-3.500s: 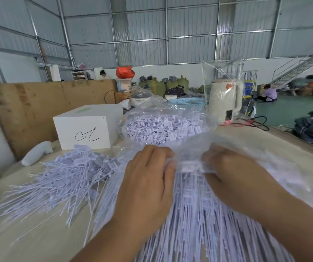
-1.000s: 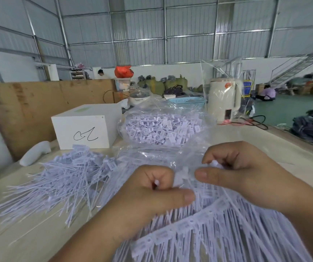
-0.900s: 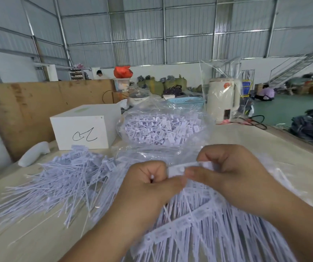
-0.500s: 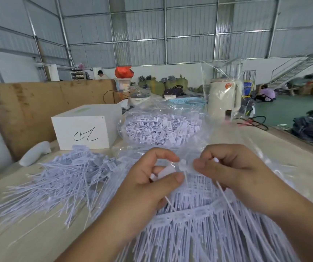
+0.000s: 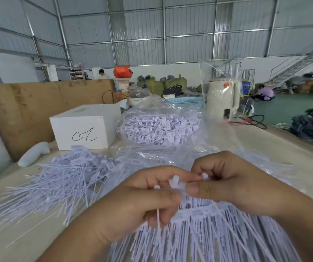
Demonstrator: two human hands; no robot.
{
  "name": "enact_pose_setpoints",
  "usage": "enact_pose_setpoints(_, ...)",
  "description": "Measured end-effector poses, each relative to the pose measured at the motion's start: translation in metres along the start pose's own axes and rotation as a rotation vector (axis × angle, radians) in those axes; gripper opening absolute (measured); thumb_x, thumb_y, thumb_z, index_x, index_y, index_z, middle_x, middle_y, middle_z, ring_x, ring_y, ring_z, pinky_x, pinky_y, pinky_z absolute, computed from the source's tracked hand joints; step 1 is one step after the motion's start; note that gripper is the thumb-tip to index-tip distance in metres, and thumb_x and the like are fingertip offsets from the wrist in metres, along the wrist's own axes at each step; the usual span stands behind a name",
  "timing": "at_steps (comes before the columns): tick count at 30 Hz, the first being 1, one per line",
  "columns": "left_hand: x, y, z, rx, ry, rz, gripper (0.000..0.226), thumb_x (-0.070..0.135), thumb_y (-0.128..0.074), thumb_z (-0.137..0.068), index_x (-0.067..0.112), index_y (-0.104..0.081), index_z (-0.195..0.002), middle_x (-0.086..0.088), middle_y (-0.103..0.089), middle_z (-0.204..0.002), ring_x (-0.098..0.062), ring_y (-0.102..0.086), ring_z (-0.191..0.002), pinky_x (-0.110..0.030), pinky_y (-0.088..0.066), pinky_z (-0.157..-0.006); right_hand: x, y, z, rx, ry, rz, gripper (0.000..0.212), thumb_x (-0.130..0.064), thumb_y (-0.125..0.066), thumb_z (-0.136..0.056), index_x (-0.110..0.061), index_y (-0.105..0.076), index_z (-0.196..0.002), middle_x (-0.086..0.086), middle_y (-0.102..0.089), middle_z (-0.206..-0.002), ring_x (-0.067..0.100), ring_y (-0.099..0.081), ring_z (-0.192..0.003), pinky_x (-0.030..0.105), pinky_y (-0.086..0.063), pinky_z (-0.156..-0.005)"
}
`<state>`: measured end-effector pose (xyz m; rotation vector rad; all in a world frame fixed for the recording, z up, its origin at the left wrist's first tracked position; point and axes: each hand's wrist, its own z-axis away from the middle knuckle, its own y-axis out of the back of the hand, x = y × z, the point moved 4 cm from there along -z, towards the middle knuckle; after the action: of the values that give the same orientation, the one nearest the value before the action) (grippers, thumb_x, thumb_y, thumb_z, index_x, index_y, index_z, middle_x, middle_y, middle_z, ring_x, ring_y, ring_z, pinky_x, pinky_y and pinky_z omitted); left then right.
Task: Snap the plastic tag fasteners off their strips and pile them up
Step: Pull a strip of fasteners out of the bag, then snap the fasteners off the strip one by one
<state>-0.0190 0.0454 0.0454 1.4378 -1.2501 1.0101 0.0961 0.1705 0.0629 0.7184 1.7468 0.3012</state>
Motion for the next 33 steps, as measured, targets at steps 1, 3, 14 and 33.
enact_pose_setpoints(1,-0.002,0.002,-0.002,0.080,0.006,-0.038,0.027,0.032,-0.066,-0.079,0.025,-0.073,-0.104,0.007,-0.055,-0.050,-0.006,-0.049,-0.047,-0.023,-0.034,-0.052,0.001,0.000,0.000,-0.019,-0.013,0.027,0.041,-0.055,-0.073,-0.070,-0.015,-0.064,-0.072,0.004,-0.035,-0.060,0.022,-0.031,-0.057,0.037,-0.023,-0.056)
enact_pose_setpoints(3,-0.005,0.004,-0.004,0.207,0.039,-0.103,0.020,0.043,-0.070,-0.070,0.027,-0.075,-0.080,0.004,-0.054,-0.048,-0.006,-0.049,-0.045,-0.017,-0.038,-0.047,0.002,0.000,0.001,-0.051,-0.051,0.132,0.048,-0.060,-0.071,-0.071,-0.013,-0.063,-0.076,0.006,-0.038,-0.064,0.018,-0.038,-0.059,0.035,-0.028,-0.059)
enact_pose_setpoints(14,-0.014,-0.005,-0.010,0.656,-0.089,-0.107,0.040,0.035,-0.075,-0.064,0.025,-0.038,-0.056,0.005,-0.031,-0.052,-0.014,-0.033,-0.050,-0.026,-0.031,-0.050,-0.002,0.016,0.000,0.551,-0.116,0.101,0.048,-0.059,-0.053,-0.075,-0.015,-0.042,-0.059,-0.007,-0.031,-0.047,0.010,-0.029,-0.038,0.018,-0.028,-0.038)
enact_pose_setpoints(33,-0.002,-0.004,-0.002,0.066,-0.021,-0.130,0.020,0.025,-0.069,-0.077,0.019,-0.067,-0.096,0.008,-0.051,-0.058,-0.007,-0.046,-0.050,-0.026,-0.035,-0.054,-0.011,-0.012,0.002,0.067,0.004,0.160,0.044,-0.071,-0.058,-0.073,-0.038,-0.059,-0.102,0.002,-0.064,-0.072,0.025,-0.059,-0.066,0.046,-0.047,-0.063)
